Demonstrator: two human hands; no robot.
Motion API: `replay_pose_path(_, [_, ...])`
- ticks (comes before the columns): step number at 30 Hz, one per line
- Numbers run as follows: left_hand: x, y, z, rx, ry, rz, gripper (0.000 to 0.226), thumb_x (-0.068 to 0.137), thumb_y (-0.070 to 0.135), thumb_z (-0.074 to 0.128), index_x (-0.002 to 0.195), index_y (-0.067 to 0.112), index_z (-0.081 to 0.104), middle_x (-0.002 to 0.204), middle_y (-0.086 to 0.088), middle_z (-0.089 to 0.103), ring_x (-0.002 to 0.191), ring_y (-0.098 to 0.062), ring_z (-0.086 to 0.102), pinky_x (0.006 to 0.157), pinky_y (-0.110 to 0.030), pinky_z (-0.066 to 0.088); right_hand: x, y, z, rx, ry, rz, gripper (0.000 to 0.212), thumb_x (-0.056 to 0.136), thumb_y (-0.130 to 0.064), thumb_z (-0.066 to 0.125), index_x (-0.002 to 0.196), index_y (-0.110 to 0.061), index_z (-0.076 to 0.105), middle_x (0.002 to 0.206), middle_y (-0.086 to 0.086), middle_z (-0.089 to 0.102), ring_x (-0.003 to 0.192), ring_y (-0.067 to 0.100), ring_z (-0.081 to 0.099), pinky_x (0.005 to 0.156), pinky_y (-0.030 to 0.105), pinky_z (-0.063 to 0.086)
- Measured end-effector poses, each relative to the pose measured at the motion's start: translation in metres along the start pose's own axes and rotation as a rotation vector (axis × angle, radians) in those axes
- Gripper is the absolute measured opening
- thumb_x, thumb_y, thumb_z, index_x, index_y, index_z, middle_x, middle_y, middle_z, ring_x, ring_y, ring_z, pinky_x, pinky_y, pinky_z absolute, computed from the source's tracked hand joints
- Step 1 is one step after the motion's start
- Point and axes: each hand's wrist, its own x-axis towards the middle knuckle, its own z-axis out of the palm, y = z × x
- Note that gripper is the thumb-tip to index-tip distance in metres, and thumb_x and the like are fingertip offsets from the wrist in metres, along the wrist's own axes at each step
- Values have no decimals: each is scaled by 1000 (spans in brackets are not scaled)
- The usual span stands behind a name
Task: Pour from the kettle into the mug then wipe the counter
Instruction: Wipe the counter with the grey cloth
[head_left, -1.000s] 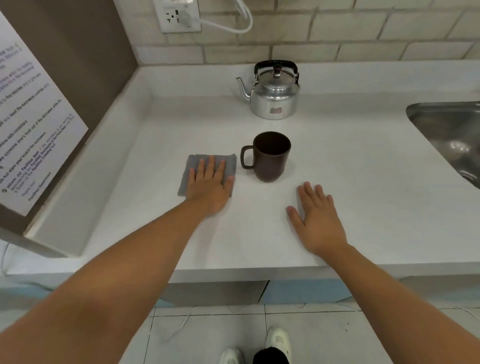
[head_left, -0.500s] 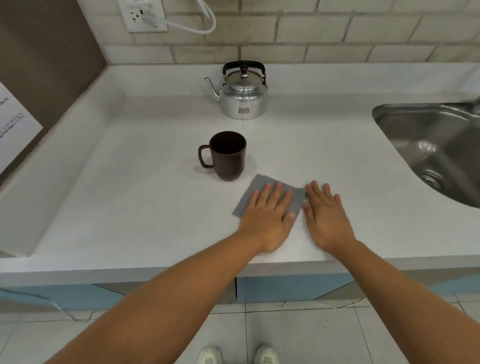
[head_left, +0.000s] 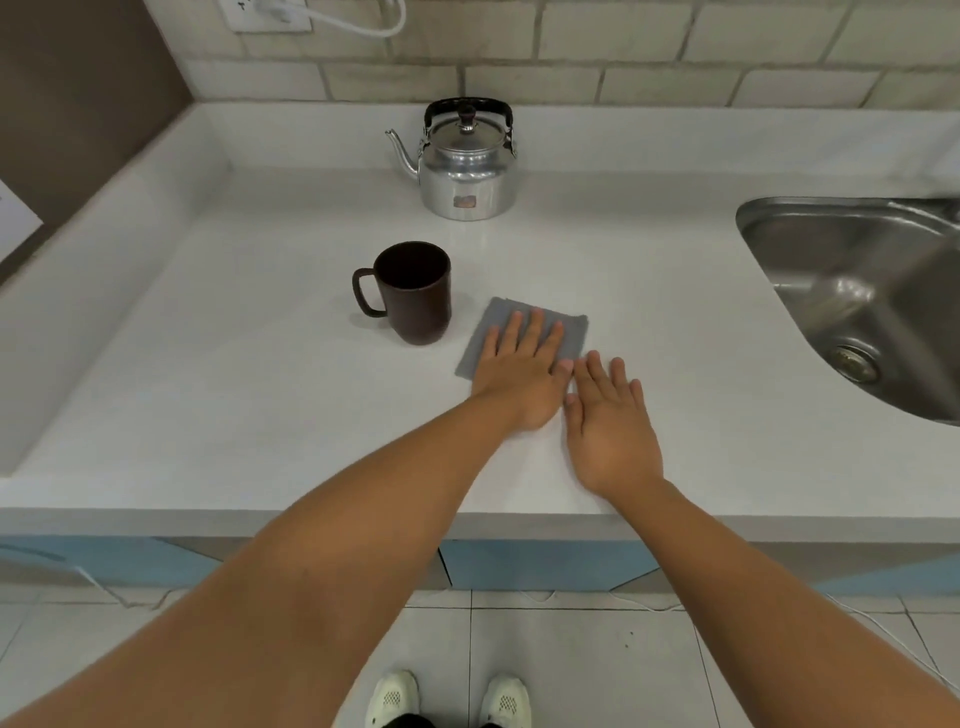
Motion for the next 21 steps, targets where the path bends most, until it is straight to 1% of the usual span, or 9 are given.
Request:
replay_pose_path(3, [-46, -8, 12, -35, 30, 103, 59, 97, 50, 4, 151, 30, -9, 161, 4, -16, 146, -15, -20, 116, -37, -17, 0, 0, 1, 11, 1, -19, 51, 101, -29, 16, 150, -15, 8, 160, 4, 7, 146, 24, -2, 119, 38, -1])
replay_pose_path(5, [-77, -29, 14, -7, 53, 115, 60, 95, 53, 2, 151, 34, -9, 161, 8, -15, 146, -12, -20, 116, -35, -17, 0, 1, 1, -10, 5, -13, 51, 101, -29, 18, 149, -13, 10, 160, 6, 9, 146, 26, -1, 119, 39, 0])
replay_pose_path(7, [-103, -62, 9, 6, 79, 40, 60, 95, 55, 2, 150, 36, -9, 161, 9, -15, 146, -11, -19, 117, -35, -15, -1, 1, 1, -40, 6, -10, 52, 101, -28, 19, 149, -11, 12, 159, 7, 10, 146, 28, 1, 118, 40, 2])
replay_pose_path(10, [-127, -106, -4, 15, 95, -197, 61, 95, 55, 4, 151, 33, -8, 161, 6, -15, 147, -15, -18, 118, -37, -14, -1, -1, 1, -59, 8, -12, 51, 101, -26, 21, 149, -9, 15, 159, 9, 14, 145, 30, 4, 119, 43, 5])
replay_pose_path(11, [-130, -111, -5, 18, 97, -238, 62, 95, 54, 4, 151, 31, -8, 161, 4, -15, 147, -16, -19, 117, -38, -14, -1, -1, 1, -67, 6, -6, 51, 100, -26, 21, 148, -8, 16, 159, 10, 15, 145, 31, 5, 119, 44, 7])
replay_pose_path(12, [-131, -110, -4, 18, 99, -240, 62, 95, 54, 4, 151, 30, -9, 161, 4, -15, 147, -17, -19, 117, -38, -15, 0, -1, 0, -79, 6, -2, 51, 100, -25, 21, 148, -7, 17, 158, 10, 15, 145, 32, 6, 119, 46, 8])
replay_pose_path(15, [-144, -120, 0, 10, 117, -175, 63, 94, 56, 3, 151, 32, -7, 161, 5, -13, 147, -15, -17, 117, -36, -14, 0, -4, -2, -83, -9, 6, 51, 100, -24, 22, 148, -7, 17, 158, 11, 16, 144, 33, 6, 118, 47, 10])
replay_pose_path(18, [-156, -166, -10, 4, 145, -247, 62, 94, 58, 5, 151, 34, -7, 161, 7, -13, 147, -14, -17, 116, -36, -15, -2, -8, -5, -73, -14, 13, 50, 101, -23, 22, 148, -7, 16, 158, 11, 14, 145, 33, 4, 119, 47, 7])
replay_pose_path(21, [-161, -201, -21, 10, 106, -293, 62, 95, 58, 5, 150, 34, -9, 161, 6, -15, 146, -14, -19, 116, -36, -15, -2, -15, -7, -61, -13, 32, 50, 101, -22, 23, 148, -6, 17, 158, 12, 13, 145, 32, 2, 119, 46, 5])
